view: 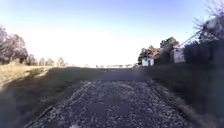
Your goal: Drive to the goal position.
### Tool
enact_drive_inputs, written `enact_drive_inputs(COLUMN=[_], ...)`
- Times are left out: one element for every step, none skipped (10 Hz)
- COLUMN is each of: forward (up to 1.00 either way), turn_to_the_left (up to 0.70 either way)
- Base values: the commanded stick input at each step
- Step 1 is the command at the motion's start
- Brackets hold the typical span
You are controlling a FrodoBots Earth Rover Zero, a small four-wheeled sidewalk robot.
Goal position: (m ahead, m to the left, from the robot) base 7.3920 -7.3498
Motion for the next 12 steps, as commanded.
enact_drive_inputs(forward=[0.85, 0.85, 0.85, 0.85, 0.85, 0.85, 0.85, 0.85, 0.85, 0.85, 0.85, 0.85], turn_to_the_left=[0.00, 0.00, 0.00, 0.00, -0.33, -0.34, -0.33, -0.21, 0.00, 0.00, 0.00, 0.00])
